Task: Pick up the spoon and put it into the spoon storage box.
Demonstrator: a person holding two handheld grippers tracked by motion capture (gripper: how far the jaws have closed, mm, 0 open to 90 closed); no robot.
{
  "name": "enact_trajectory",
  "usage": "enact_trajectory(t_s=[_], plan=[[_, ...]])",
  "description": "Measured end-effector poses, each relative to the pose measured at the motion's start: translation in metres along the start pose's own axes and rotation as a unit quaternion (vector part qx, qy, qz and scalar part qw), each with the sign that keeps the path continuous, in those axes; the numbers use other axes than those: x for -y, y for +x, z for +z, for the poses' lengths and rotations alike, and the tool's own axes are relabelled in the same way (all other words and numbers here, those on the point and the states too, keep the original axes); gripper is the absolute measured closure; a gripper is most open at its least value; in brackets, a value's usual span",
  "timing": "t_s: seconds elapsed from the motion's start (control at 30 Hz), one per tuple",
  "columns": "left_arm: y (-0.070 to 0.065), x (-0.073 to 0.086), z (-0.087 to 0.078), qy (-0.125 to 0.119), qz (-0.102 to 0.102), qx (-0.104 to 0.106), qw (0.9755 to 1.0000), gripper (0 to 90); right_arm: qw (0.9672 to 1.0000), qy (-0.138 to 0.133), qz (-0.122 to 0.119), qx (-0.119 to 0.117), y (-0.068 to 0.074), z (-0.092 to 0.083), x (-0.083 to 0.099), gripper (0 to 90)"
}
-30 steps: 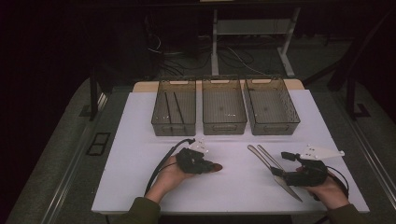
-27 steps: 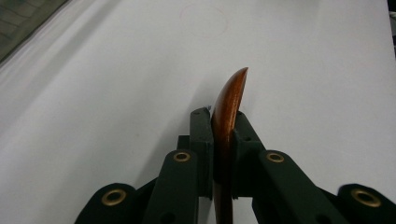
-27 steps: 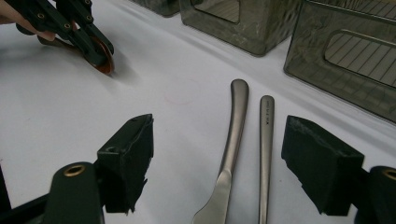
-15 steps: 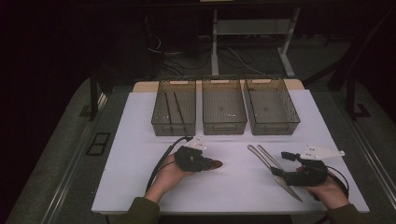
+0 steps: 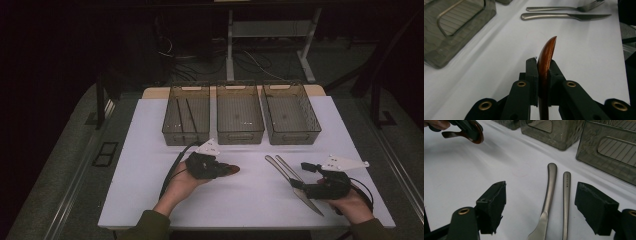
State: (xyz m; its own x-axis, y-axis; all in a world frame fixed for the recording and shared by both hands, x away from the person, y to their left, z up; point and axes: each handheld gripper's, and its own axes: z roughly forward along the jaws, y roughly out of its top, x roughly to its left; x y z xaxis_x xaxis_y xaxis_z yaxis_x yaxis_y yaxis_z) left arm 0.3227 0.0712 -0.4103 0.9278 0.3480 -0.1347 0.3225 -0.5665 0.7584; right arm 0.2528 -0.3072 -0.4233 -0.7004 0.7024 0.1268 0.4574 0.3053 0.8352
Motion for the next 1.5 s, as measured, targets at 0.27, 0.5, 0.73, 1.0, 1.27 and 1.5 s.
enact_trajectory(t_s=[0.27, 0.5, 0.73, 1.0, 1.27, 1.5], plan=[[0.006, -0.014, -0.003, -0.015, -0.002, 0.001, 0.9999, 81.8, 1.0, -0.005, 0.006, 0.0, -0.002, -0.002, 0.0, 25.5], [0.011, -0.027, -0.002, -0.026, 0.0, 0.001, 0.9997, 81.8, 1.0, -0.003, 0.004, -0.004, -0.001, -0.001, 0.001, 25.4], [0.019, -0.042, -0.003, -0.038, -0.003, -0.003, 0.9993, 81.7, 1.0, -0.005, 0.007, -0.004, -0.001, -0.001, 0.0, 25.4], [0.031, -0.059, -0.002, -0.051, -0.011, -0.008, 0.9986, 81.7, 0.9999, -0.007, 0.009, -0.006, -0.001, -0.002, 0.0, 25.4], [0.04, -0.079, -0.001, -0.053, -0.008, -0.017, 0.9984, 81.7, 0.9999, -0.01, 0.012, -0.006, -0.001, -0.002, -0.001, 25.4], [0.05, -0.097, 0.004, -0.063, -0.013, -0.025, 0.9976, 81.7, 0.9998, -0.013, 0.016, -0.005, -0.002, -0.002, 0.0, 25.4]])
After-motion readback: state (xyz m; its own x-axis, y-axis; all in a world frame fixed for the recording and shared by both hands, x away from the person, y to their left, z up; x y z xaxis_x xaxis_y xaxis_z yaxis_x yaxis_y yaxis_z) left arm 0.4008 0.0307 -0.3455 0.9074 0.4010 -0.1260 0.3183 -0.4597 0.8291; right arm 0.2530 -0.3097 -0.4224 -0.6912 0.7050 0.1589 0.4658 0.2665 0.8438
